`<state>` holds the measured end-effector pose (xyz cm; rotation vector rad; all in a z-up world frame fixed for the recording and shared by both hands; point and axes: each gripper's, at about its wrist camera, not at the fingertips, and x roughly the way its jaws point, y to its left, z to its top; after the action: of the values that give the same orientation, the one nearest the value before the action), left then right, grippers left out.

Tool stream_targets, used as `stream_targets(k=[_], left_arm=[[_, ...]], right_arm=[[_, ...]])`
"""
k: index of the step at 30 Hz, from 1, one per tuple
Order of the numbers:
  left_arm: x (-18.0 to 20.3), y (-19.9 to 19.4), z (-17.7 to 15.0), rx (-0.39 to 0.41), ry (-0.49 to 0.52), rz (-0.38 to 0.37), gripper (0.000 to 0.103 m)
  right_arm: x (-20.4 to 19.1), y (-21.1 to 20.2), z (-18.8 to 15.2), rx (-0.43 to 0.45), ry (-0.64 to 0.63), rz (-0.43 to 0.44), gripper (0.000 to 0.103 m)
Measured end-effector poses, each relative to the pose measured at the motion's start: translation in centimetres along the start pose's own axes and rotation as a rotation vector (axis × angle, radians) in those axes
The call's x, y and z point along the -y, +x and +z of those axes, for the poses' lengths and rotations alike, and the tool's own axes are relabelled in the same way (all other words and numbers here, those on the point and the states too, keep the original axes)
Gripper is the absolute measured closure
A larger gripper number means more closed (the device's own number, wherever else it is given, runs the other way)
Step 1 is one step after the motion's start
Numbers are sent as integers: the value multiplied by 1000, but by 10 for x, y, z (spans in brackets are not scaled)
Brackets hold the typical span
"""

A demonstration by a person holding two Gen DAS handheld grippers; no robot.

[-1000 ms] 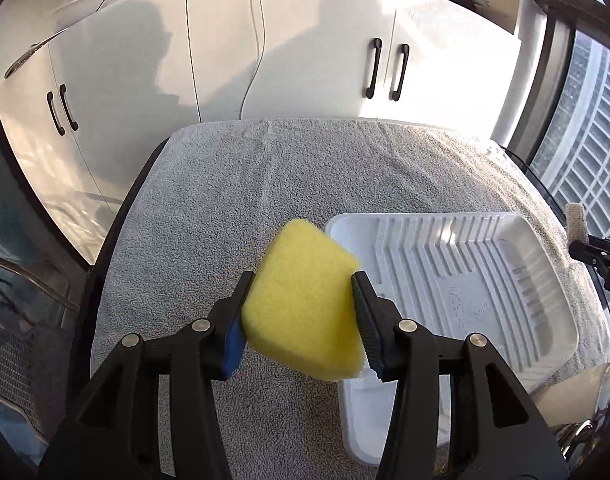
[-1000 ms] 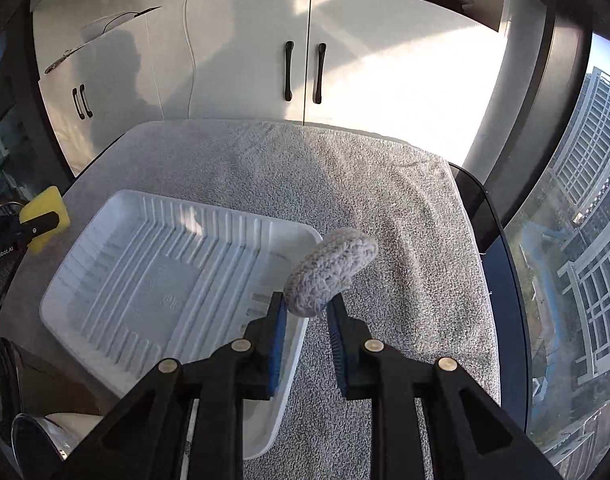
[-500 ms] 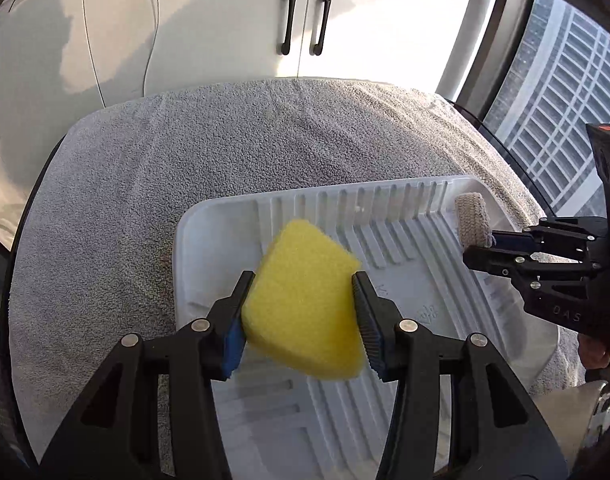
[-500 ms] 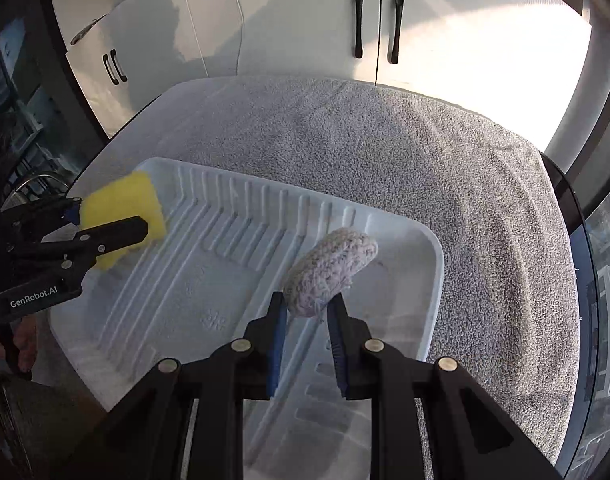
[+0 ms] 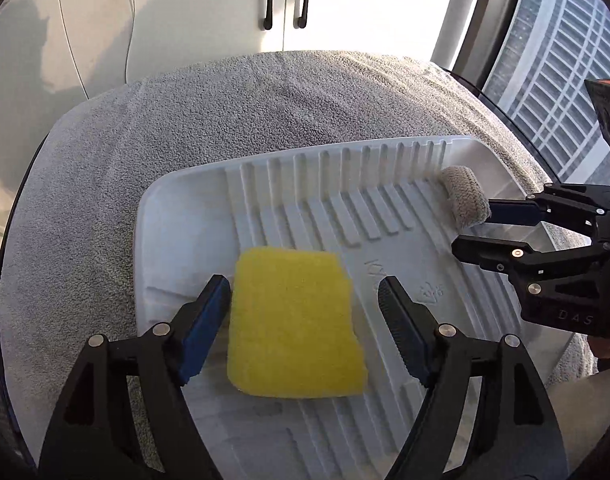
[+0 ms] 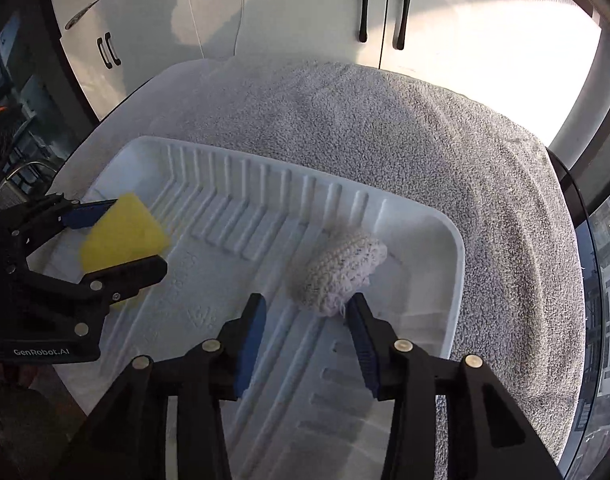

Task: Organize soft objects
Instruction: 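Lower the yellow sponge into the tray and open the left gripper while the right gripper releases the knitted pad, then move both open grippers back toward the remaining objects on the towel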

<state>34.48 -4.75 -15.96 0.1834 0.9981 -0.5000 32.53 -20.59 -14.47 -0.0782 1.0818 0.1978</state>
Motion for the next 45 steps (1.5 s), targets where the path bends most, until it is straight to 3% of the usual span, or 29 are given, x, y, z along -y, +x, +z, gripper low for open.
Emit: stream_targets(k=[3,6,9,14,23,31,37,45], left_arm=[[0,-4,1,4,3,0,27],[-5,-19,7,64,-26,-1,27],[-17,-34,15,94,-80,-4,27],[-40,-53,11,132,-157,36,27],[-68,-86,-30,162,-186,169,27],[-78,-113,-72,156,-235,212,27],[-77,-128,-111,145,-233,268,27],[-84,-145,-164,128,-299,284,27]], right_arm=[[1,-1,-1,-10,-4,-7,55],[3,-9,-2,-1,-1,-14,54],[6,-22,-3,28,9,6,42],[15,-41,-7,75,30,-46,41],[47,-65,-37,80,127,-84,36],[69,-83,-86,73,212,-118,26],[73,-101,-129,76,242,-149,26],[81,-122,-185,67,286,-195,26]])
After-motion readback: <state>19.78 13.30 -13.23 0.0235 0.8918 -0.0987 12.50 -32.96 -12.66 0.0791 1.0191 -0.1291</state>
